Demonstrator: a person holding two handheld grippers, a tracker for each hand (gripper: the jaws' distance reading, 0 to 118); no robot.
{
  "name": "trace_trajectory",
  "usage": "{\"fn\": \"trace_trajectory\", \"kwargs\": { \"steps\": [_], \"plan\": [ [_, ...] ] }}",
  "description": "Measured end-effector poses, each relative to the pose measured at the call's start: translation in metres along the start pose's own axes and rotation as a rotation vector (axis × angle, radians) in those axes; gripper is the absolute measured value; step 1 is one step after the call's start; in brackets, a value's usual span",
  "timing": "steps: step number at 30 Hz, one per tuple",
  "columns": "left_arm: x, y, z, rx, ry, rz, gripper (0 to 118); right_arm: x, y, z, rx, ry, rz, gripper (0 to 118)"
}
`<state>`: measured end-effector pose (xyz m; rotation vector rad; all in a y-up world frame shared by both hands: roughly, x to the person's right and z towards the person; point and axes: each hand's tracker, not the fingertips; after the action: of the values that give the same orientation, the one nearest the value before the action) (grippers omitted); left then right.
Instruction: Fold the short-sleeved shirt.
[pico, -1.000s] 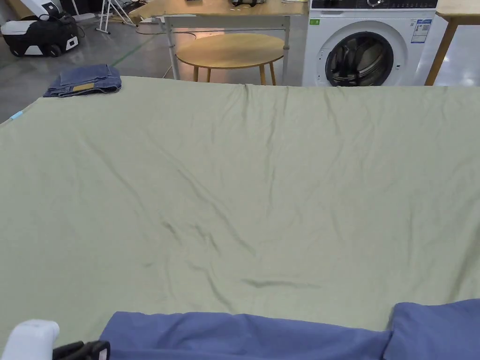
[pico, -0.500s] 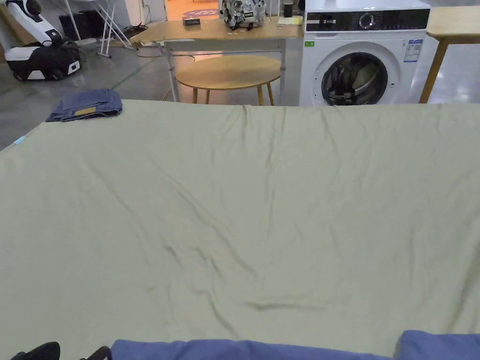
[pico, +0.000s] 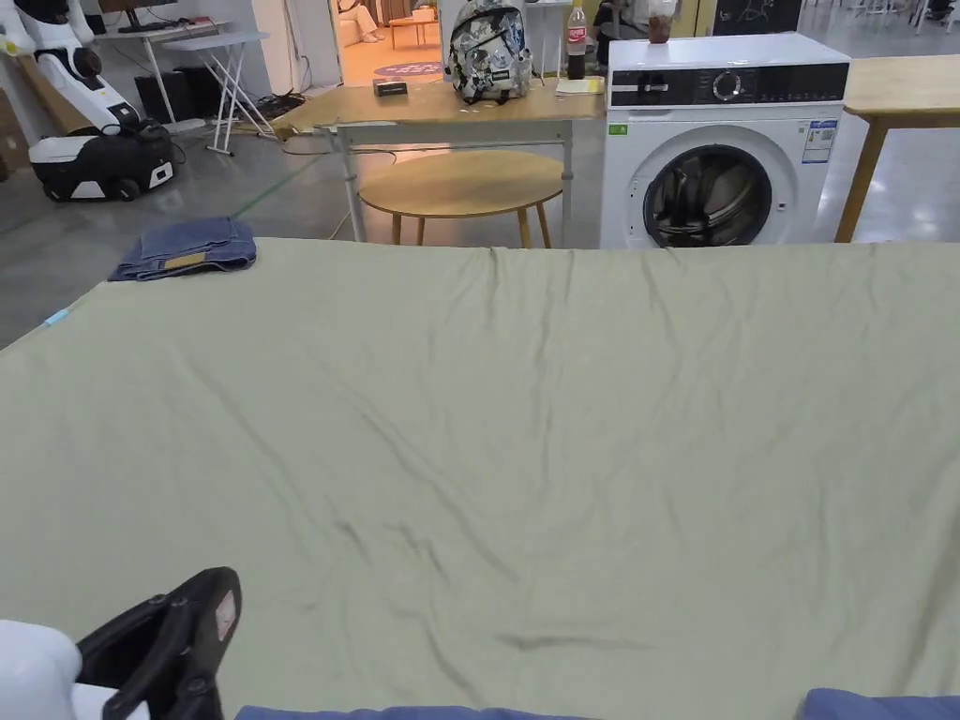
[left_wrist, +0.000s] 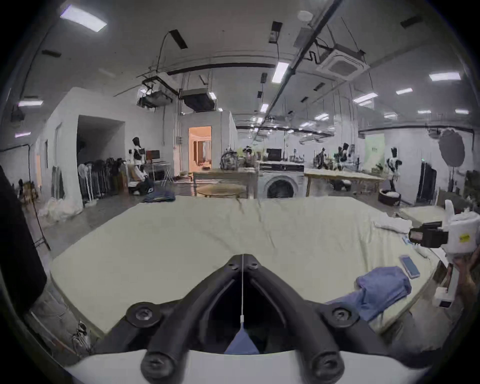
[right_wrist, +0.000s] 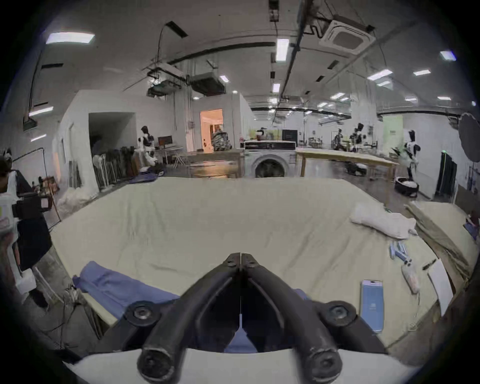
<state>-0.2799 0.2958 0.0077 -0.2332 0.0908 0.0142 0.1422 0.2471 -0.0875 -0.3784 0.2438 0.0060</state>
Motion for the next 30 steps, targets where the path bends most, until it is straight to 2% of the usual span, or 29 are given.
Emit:
{"fn": "trace_trajectory", "kwargs": {
  "steps": [2, 5, 9, 10, 11, 13, 14, 17, 22, 24, 25, 26, 27, 28, 29, 30],
  "plan": [
    [-0.008, -0.002, -0.003, -0.067, -0.063, 0.06, 0, -0.003, -0.002, -0.005, -0.023, 0.014, 0.005, 0],
    [-0.03, -0.004, -0.005, -0.047, -0.106, 0.166, 0, -0.008, -0.002, -0.006, -0.024, 0.031, -0.006, 0],
    [-0.09, -0.032, -0.025, -0.148, -0.209, 0.387, 0, -0.007, -0.007, -0.001, -0.032, 0.043, -0.008, 0],
    [-0.107, -0.043, -0.031, -0.138, -0.254, 0.464, 16, -0.005, -0.009, 0.0, -0.037, 0.052, -0.011, 0],
    [-0.124, -0.058, -0.039, -0.177, -0.295, 0.557, 37, -0.003, -0.012, 0.001, -0.043, 0.053, -0.014, 0],
    [-0.15, -0.086, -0.055, -0.225, -0.345, 0.72, 88, 0.0, -0.016, 0.002, -0.074, 0.05, -0.028, 0],
    [-0.157, -0.101, -0.062, -0.255, -0.325, 0.738, 94, 0.003, -0.02, 0.003, -0.086, 0.054, -0.04, 0],
    [-0.181, -0.145, -0.086, -0.381, -0.256, 0.809, 94, 0.007, -0.024, 0.005, -0.121, 0.05, -0.095, 0],
    [-0.175, -0.195, -0.118, -0.491, -0.344, 0.988, 94, 0.014, -0.033, 0.009, -0.142, 0.033, -0.153, 0],
    [-0.167, -0.194, -0.121, -0.39, -0.376, 1.051, 94, 0.009, -0.031, 0.011, -0.149, 0.024, -0.157, 0],
    [-0.165, -0.196, -0.125, -0.39, -0.423, 1.094, 89, 0.007, -0.031, 0.012, -0.152, 0.021, -0.158, 0],
    [-0.159, -0.198, -0.132, -0.419, -0.447, 1.111, 77, 0.007, -0.032, 0.012, -0.154, 0.019, -0.16, 0],
    [-0.15, -0.198, -0.138, -0.455, -0.419, 1.086, 55, 0.007, -0.034, 0.012, -0.157, 0.022, -0.168, 0],
    [-0.142, -0.198, -0.143, -0.506, -0.404, 1.043, 21, 0.005, -0.032, 0.012, -0.163, 0.028, -0.176, 0],
    [-0.141, -0.2, -0.15, -0.537, -0.403, 1.015, 15, 0.003, -0.032, 0.012, -0.165, 0.029, -0.179, 0],
    [-0.136, -0.201, -0.153, -0.554, -0.408, 0.991, 13, 0.001, -0.033, 0.012, -0.166, 0.028, -0.179, 0]
  ]
}}
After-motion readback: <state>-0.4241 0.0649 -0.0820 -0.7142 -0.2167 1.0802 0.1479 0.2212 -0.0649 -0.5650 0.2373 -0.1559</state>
